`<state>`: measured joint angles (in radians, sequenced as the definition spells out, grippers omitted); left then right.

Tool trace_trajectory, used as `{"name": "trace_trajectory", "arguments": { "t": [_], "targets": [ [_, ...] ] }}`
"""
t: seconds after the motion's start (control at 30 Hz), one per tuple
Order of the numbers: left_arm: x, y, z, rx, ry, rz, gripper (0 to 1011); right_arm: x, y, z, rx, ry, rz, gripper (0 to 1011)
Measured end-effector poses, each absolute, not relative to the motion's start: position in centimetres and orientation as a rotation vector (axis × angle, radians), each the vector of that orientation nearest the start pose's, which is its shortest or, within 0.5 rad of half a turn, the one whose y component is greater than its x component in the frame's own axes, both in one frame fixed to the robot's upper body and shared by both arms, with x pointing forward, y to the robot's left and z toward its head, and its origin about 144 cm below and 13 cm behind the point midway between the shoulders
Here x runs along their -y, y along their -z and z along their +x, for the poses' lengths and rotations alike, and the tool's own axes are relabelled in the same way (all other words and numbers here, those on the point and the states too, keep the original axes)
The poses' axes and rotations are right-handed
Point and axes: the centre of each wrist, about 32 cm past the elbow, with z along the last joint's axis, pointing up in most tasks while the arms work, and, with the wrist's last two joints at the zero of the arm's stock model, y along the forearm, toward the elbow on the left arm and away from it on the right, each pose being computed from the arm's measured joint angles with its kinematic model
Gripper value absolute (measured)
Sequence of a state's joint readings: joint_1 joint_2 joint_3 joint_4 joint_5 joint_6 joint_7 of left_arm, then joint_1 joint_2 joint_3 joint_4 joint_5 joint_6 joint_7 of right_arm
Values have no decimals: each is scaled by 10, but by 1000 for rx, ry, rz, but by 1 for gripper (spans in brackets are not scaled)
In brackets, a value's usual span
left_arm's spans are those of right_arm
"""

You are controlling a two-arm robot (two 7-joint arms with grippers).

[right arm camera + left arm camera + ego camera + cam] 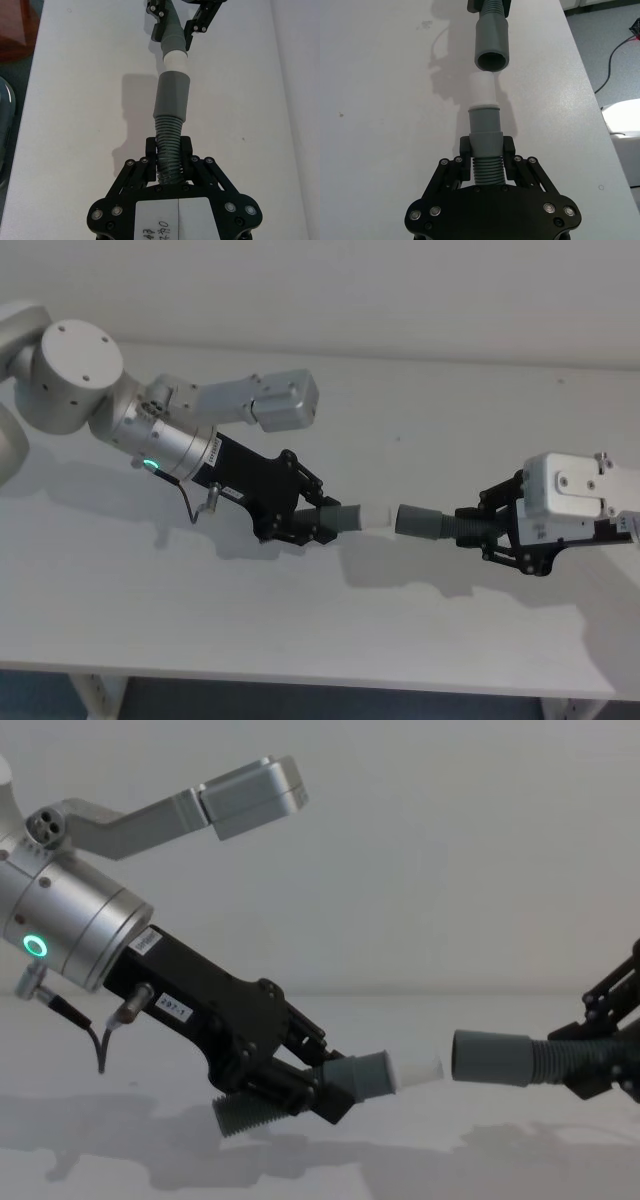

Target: Use both hands to pick up one end of the pipe from the table, align the ends, and insert them.

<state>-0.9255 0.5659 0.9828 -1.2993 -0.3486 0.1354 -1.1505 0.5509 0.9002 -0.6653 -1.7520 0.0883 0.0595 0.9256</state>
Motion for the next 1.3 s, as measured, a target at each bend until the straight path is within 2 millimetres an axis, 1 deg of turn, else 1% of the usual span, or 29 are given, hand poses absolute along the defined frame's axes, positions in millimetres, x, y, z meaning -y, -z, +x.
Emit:
{"name": "trace_trajectory", "arguments": {
  "t": [0.73, 1.3],
  "targets": [
    [-216, -1299, 610, 218, 82, 617, 364, 285, -1316, 515, 564, 145, -781, 271],
    [-211, -1298, 615, 216, 101, 608, 364, 280, -1317, 521, 562, 139, -794, 271]
  ]
}}
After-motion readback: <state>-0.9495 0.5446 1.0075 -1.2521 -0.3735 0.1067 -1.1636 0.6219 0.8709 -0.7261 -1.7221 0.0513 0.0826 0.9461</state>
